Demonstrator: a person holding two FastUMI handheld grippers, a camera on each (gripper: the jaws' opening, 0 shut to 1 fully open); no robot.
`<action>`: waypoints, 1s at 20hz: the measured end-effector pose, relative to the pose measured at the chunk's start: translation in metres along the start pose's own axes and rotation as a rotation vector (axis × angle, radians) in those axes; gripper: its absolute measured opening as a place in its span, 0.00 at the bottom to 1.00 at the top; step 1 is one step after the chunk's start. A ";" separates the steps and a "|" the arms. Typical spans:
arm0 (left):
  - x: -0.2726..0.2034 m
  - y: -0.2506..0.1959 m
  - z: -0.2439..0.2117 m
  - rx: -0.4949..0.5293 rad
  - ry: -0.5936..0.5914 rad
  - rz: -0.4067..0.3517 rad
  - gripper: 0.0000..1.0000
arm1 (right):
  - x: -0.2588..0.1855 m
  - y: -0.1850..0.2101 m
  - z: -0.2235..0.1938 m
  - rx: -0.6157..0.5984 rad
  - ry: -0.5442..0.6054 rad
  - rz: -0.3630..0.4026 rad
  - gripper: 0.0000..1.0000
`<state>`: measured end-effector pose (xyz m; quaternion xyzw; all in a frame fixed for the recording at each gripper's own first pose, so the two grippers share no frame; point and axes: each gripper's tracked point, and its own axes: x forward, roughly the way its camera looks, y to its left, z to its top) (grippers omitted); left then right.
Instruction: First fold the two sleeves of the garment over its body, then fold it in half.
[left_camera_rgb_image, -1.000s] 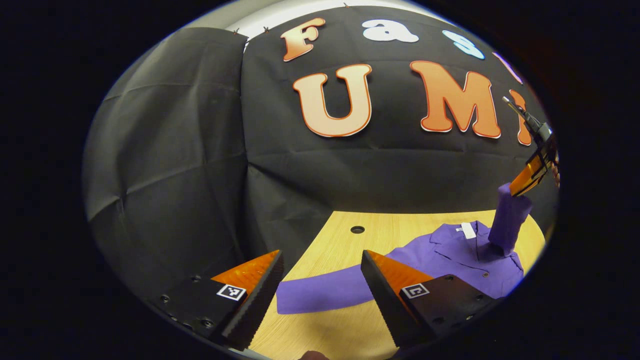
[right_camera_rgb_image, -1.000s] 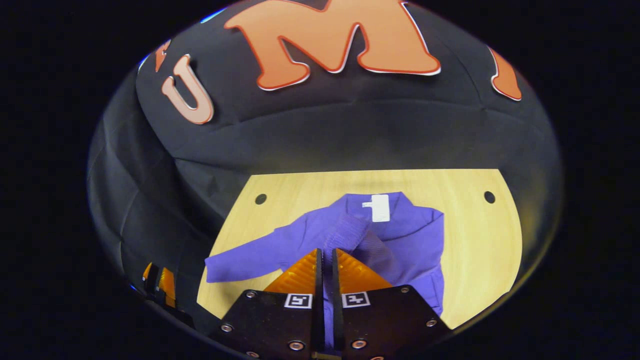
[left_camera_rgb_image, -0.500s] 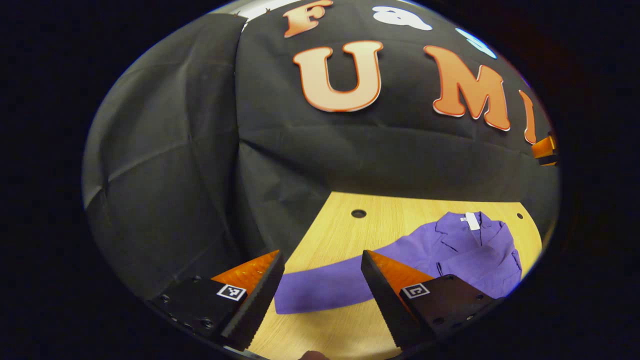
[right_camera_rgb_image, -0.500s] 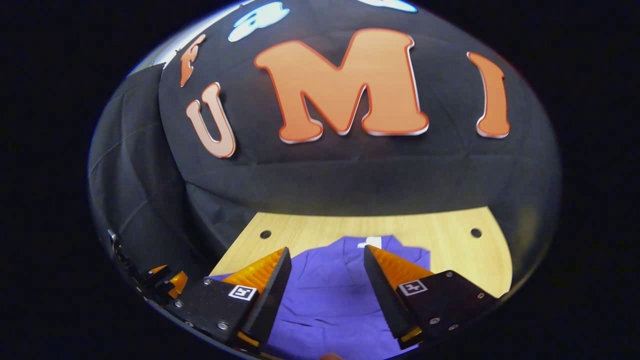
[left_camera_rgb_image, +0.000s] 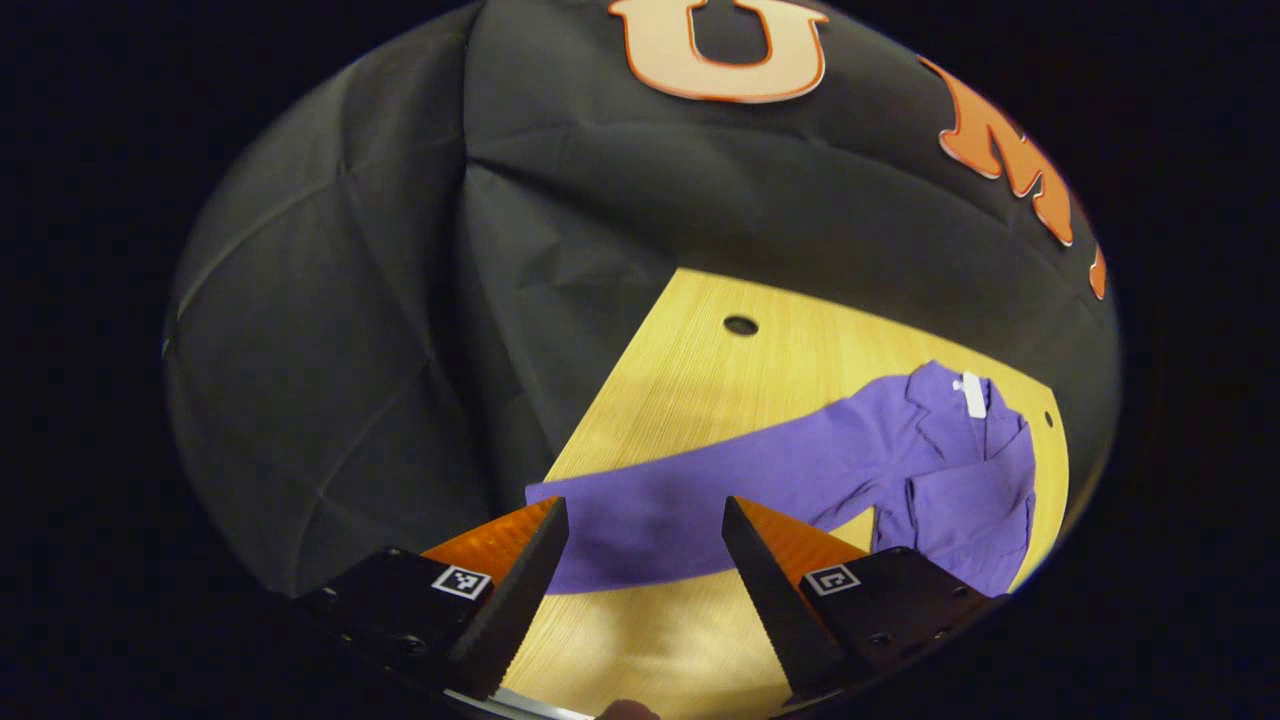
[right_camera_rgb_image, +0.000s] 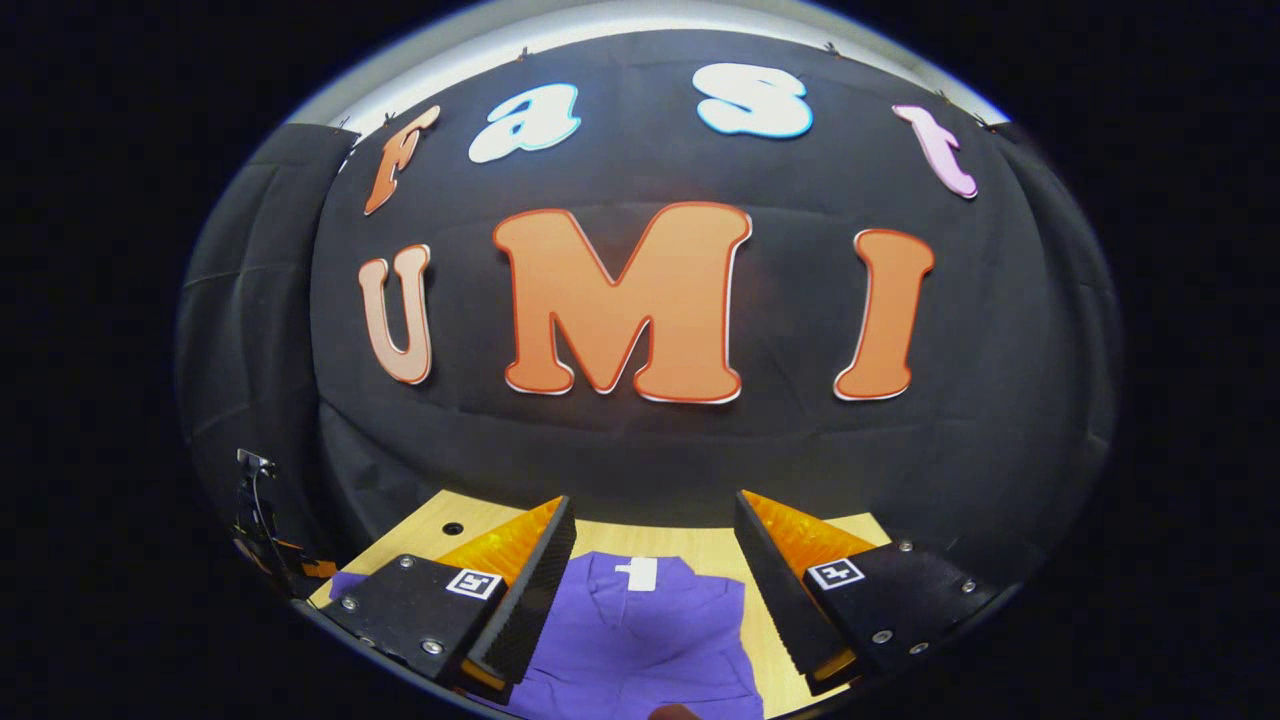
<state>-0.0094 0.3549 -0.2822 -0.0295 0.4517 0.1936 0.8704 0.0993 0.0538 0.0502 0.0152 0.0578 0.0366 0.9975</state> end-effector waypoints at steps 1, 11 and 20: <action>0.005 0.001 -0.008 0.003 0.048 0.004 0.98 | -0.004 -0.008 0.001 -0.003 -0.011 -0.017 1.00; 0.057 0.033 -0.051 -0.114 0.362 -0.005 0.99 | -0.068 -0.063 -0.034 -0.062 -0.009 -0.155 0.95; 0.093 0.045 -0.078 -0.129 0.497 -0.013 0.99 | -0.083 -0.062 -0.063 -0.079 0.062 -0.182 0.95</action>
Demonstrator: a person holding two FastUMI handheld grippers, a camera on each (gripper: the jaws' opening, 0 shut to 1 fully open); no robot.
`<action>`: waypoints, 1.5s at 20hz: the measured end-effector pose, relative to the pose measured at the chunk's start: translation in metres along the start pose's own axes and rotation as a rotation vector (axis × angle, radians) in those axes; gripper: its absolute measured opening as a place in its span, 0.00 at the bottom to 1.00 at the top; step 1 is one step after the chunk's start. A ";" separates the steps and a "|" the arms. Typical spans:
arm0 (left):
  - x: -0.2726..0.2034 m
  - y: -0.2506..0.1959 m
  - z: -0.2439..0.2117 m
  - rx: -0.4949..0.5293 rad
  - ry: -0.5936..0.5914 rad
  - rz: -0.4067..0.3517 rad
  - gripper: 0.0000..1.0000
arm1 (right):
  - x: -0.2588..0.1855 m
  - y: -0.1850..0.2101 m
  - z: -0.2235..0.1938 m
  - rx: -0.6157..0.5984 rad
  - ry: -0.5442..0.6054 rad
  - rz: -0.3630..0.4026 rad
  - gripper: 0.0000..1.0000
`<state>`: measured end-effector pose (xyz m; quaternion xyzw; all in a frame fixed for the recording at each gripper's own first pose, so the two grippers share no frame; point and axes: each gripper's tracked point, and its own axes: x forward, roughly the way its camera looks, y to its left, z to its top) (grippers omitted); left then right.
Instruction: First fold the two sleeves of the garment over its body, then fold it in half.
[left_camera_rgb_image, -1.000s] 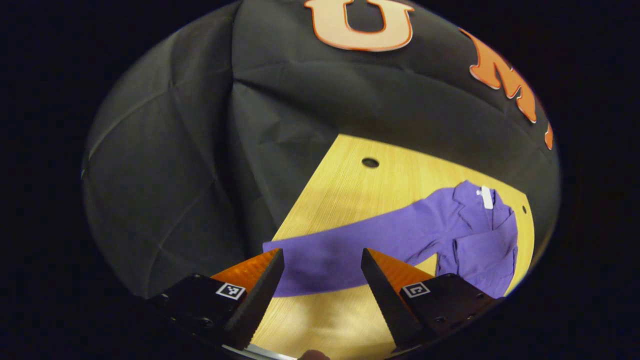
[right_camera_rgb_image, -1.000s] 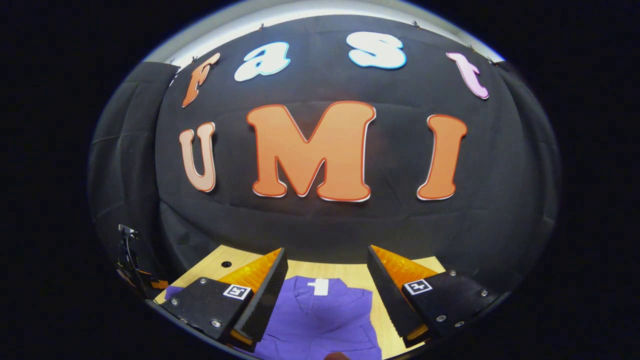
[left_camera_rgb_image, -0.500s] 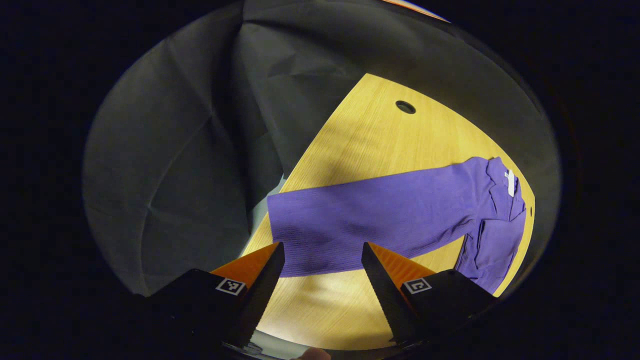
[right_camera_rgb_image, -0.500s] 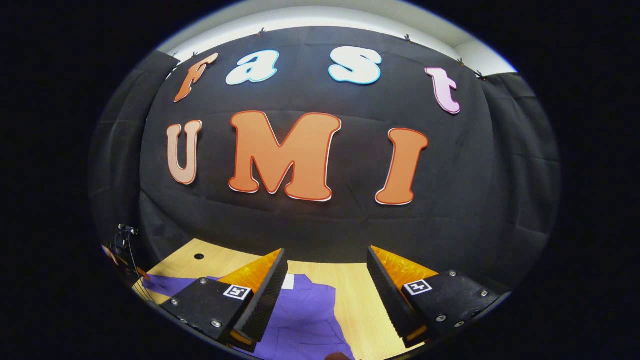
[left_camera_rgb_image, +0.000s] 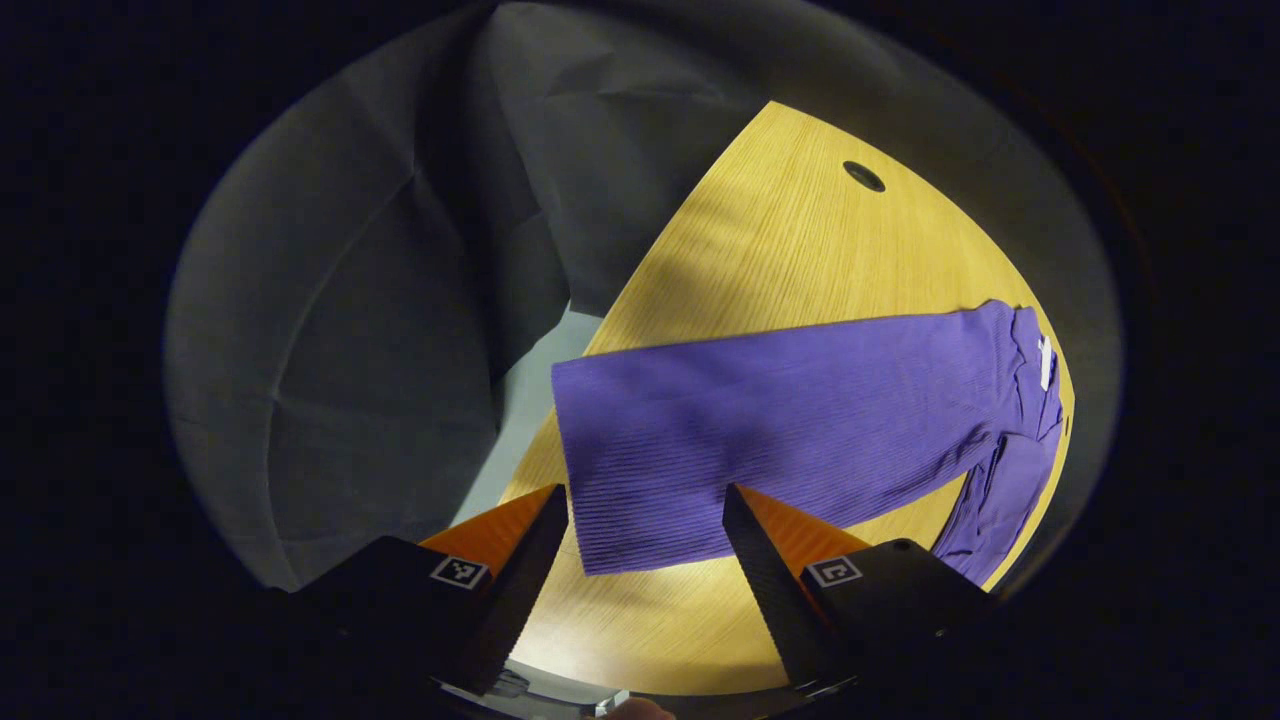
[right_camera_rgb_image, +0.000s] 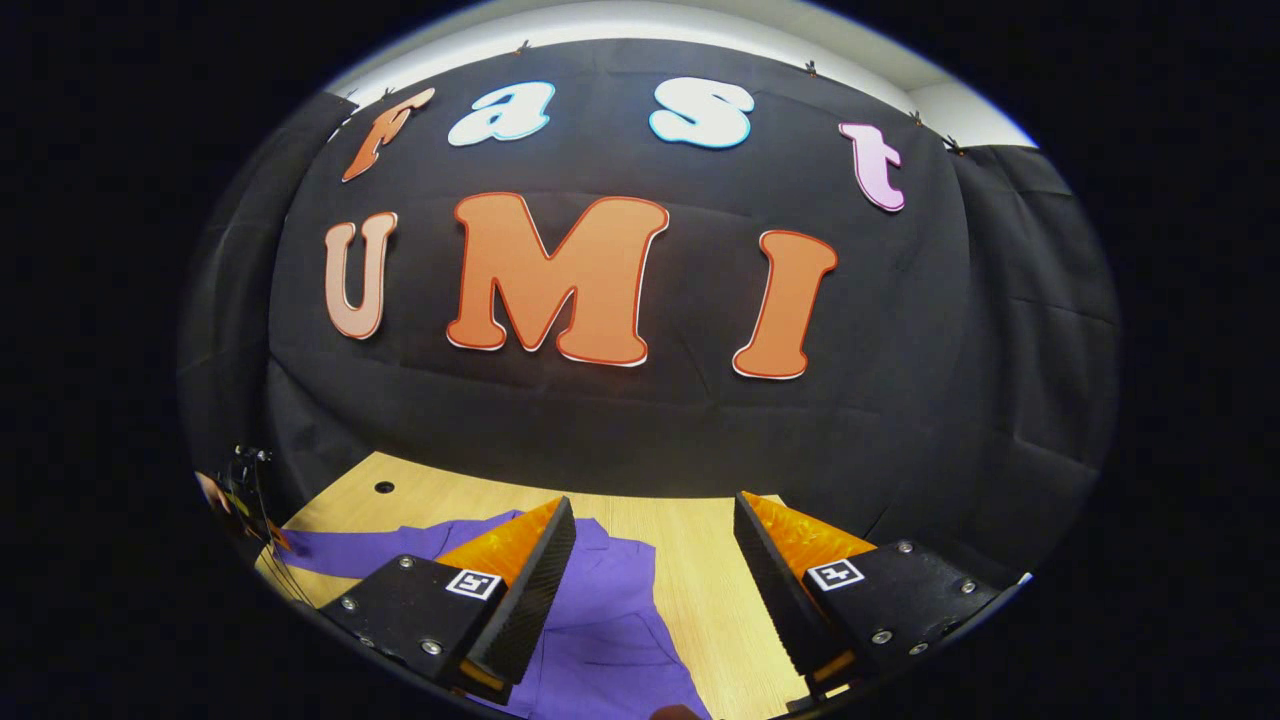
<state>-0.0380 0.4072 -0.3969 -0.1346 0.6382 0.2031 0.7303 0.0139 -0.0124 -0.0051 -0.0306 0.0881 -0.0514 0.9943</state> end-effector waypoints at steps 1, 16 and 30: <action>0.002 0.004 0.000 -0.003 0.012 0.013 1.00 | -0.001 0.000 0.000 -0.002 0.005 -0.002 0.95; -0.038 -0.057 0.023 0.018 -0.045 -0.101 0.04 | 0.011 -0.049 0.009 0.034 -0.006 0.010 0.95; -0.189 -0.264 0.046 0.358 -0.280 -0.204 0.04 | 0.016 -0.127 -0.001 0.015 -0.071 0.020 0.95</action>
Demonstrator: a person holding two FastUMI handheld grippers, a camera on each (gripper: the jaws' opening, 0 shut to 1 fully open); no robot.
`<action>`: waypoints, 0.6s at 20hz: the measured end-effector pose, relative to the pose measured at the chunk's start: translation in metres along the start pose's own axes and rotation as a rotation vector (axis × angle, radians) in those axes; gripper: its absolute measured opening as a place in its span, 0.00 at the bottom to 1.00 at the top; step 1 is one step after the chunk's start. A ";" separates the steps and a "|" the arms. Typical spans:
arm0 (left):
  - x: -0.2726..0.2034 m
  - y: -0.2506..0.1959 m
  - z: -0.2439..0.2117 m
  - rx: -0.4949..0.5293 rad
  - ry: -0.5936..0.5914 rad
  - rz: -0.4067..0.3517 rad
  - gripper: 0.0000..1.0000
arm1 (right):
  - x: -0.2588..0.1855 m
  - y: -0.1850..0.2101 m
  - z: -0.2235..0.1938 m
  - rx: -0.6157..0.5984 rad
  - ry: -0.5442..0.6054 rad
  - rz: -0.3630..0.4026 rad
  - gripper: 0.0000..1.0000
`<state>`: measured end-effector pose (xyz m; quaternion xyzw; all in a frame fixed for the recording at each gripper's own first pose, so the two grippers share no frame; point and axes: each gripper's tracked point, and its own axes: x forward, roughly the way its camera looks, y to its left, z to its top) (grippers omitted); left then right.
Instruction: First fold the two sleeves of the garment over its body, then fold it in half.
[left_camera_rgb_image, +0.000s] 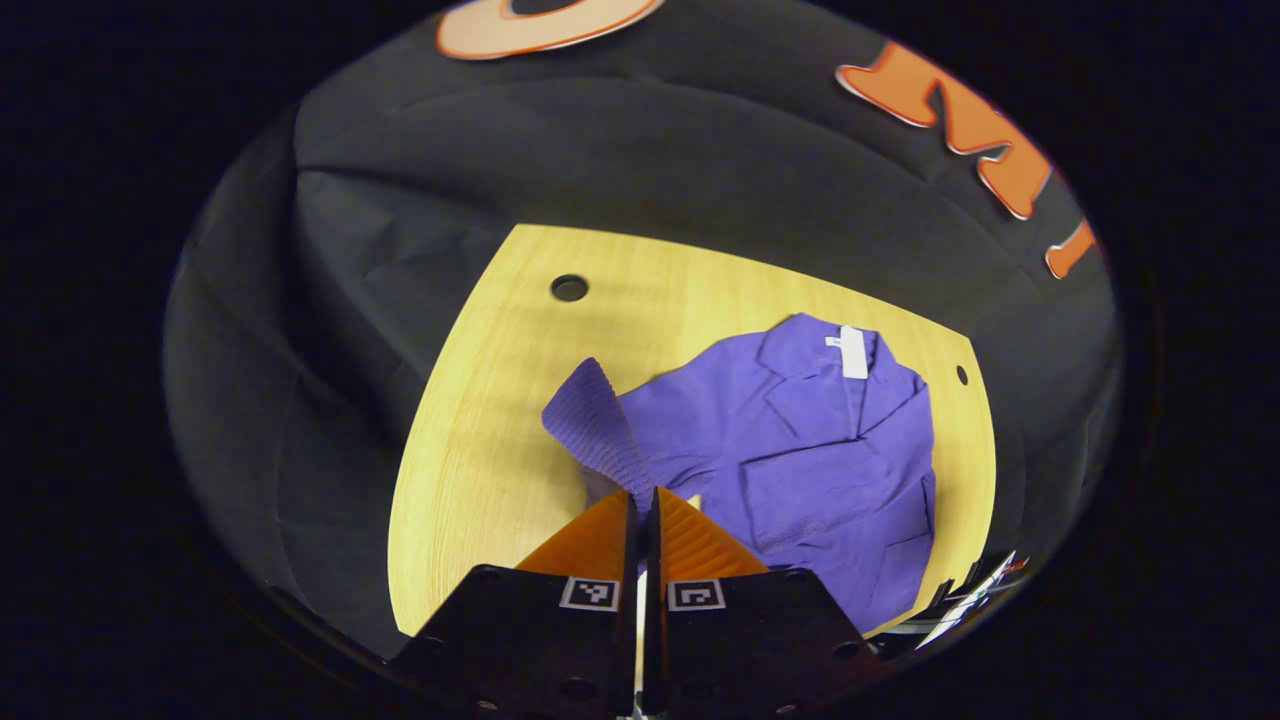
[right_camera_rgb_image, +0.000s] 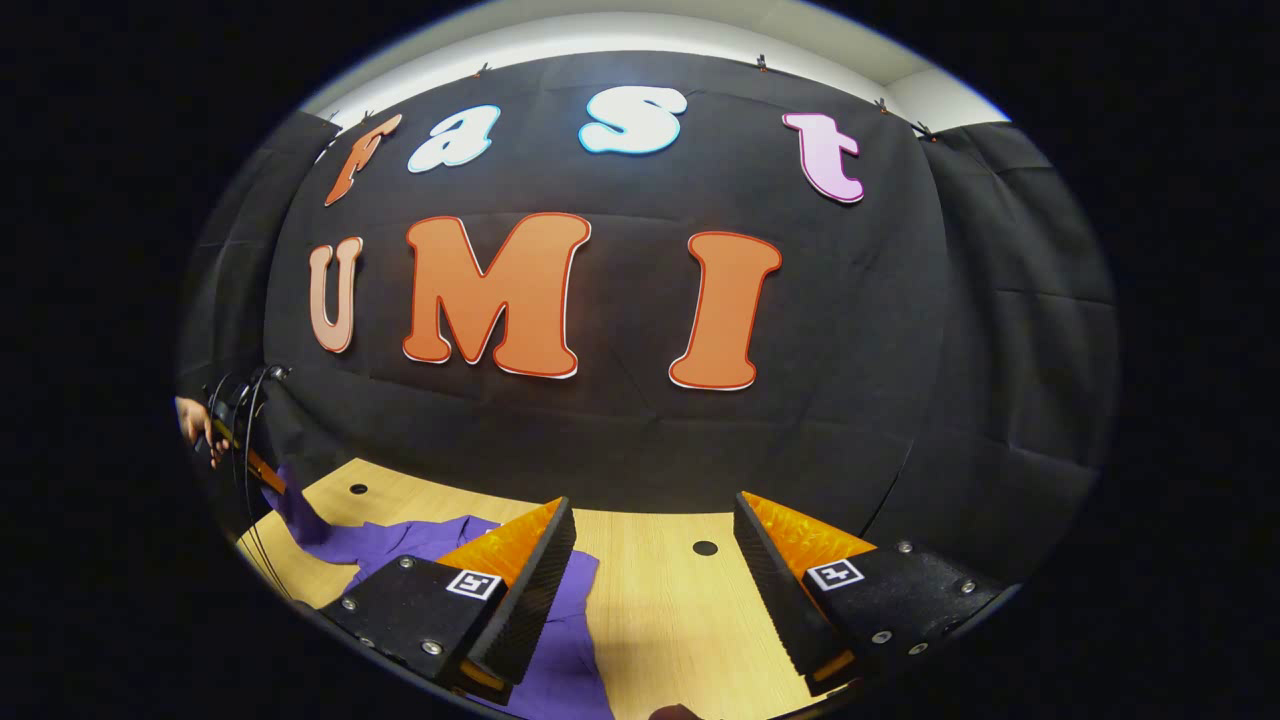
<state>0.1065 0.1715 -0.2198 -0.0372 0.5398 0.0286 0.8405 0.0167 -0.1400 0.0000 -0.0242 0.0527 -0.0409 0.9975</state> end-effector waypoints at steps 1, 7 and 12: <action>-0.002 -0.017 0.007 0.026 -0.008 -0.008 0.04 | 0.000 -0.003 -0.002 -0.002 0.000 0.007 0.95; -0.012 -0.126 0.029 0.185 -0.034 -0.073 0.04 | 0.002 -0.020 -0.013 -0.012 -0.003 0.027 0.95; -0.002 -0.214 0.031 0.286 -0.019 -0.129 0.04 | 0.002 -0.036 -0.023 0.018 0.003 0.039 0.95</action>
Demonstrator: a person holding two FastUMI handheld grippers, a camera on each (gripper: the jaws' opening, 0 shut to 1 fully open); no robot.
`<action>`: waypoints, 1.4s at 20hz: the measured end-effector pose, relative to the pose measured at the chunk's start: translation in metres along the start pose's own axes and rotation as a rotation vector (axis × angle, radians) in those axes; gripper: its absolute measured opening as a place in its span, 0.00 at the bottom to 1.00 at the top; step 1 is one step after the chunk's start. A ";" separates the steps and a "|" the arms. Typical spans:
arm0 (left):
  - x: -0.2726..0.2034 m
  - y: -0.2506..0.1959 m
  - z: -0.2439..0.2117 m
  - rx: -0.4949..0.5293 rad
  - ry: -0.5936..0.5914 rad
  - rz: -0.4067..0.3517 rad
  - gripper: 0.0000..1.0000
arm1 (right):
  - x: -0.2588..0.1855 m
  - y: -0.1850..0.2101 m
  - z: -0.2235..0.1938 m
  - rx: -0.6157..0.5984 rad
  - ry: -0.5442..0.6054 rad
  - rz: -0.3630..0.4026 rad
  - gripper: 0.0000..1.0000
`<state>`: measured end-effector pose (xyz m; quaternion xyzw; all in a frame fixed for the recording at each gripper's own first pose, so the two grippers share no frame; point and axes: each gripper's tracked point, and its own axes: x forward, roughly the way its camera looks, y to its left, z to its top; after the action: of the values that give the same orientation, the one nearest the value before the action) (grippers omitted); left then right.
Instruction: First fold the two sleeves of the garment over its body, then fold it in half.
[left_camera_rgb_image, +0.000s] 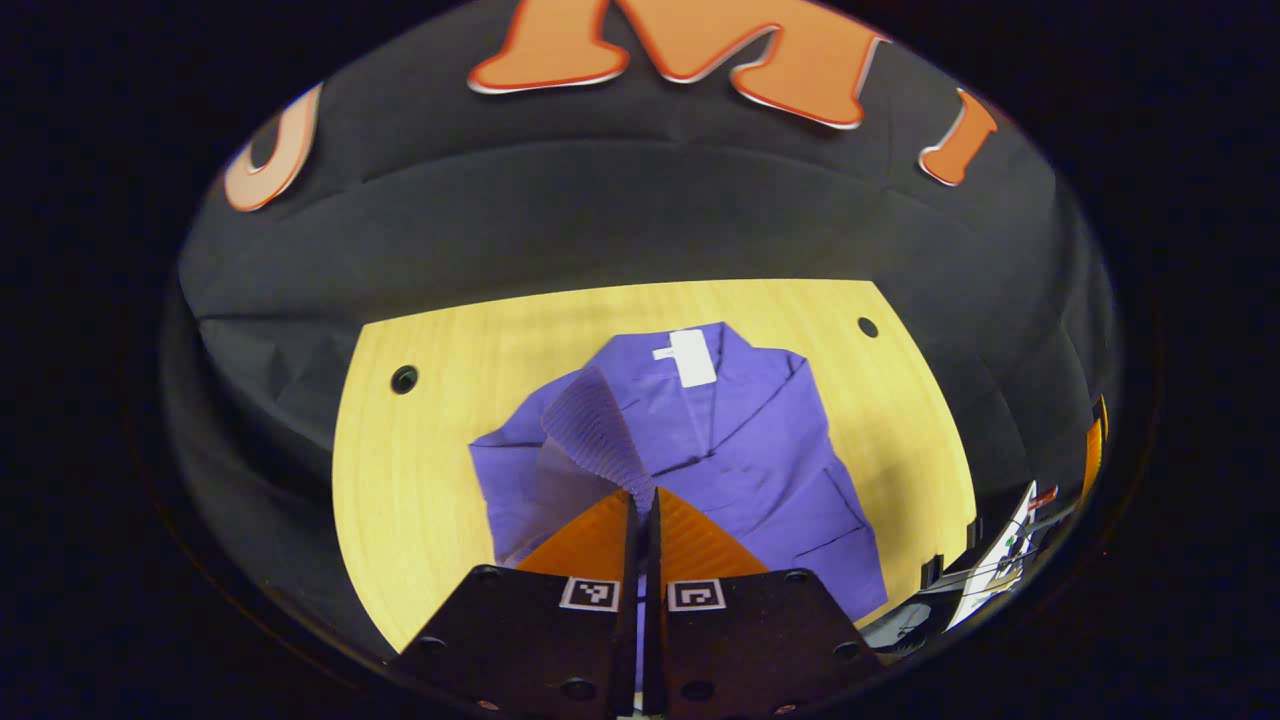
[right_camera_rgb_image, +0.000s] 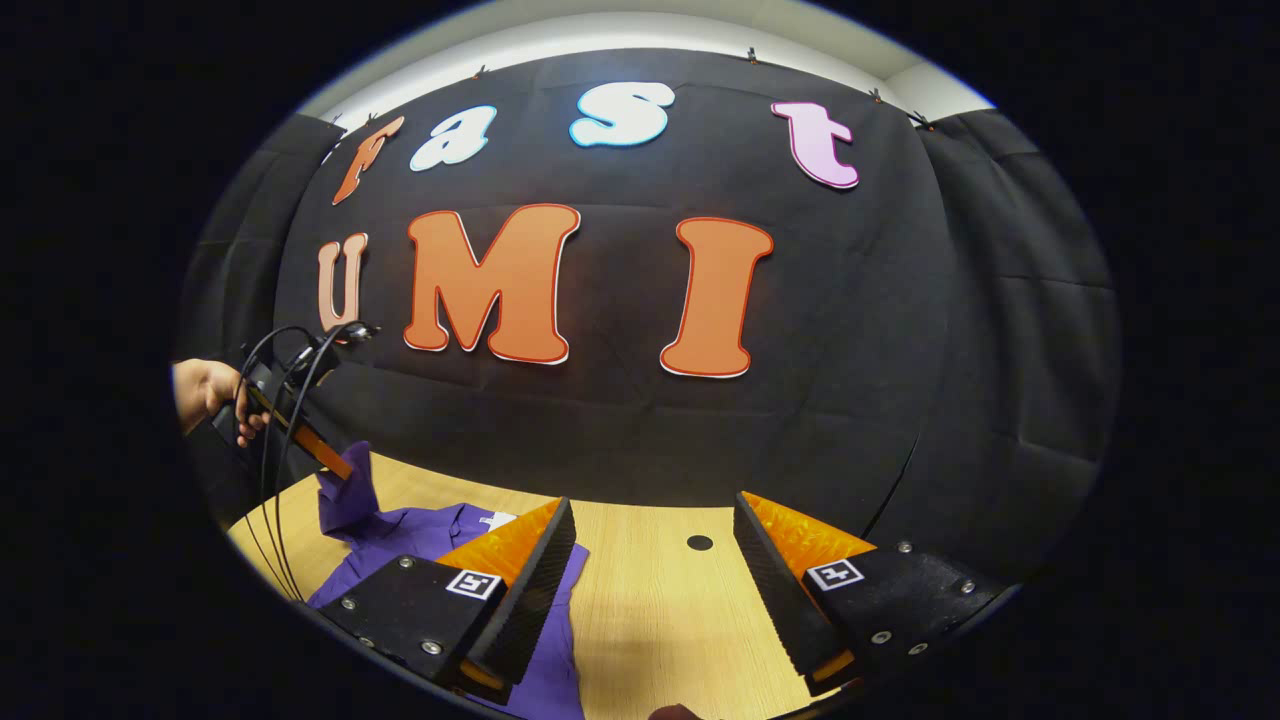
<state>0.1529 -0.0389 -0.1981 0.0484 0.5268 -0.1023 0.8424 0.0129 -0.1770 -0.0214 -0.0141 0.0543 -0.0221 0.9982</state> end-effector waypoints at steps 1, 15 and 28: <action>0.006 -0.016 0.006 0.016 0.004 -0.014 0.04 | 0.002 0.001 0.001 0.007 -0.002 0.002 0.95; 0.054 -0.181 0.064 0.197 -0.145 -0.164 0.33 | 0.002 -0.049 -0.039 0.104 0.063 -0.030 0.95; -0.130 -0.107 0.095 0.023 -0.792 -0.015 0.92 | 0.028 0.011 -0.019 0.035 -0.003 0.086 0.95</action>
<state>0.1575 -0.1454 -0.0365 0.0109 0.1603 -0.1250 0.9791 0.0392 -0.1677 -0.0437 0.0058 0.0530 0.0200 0.9984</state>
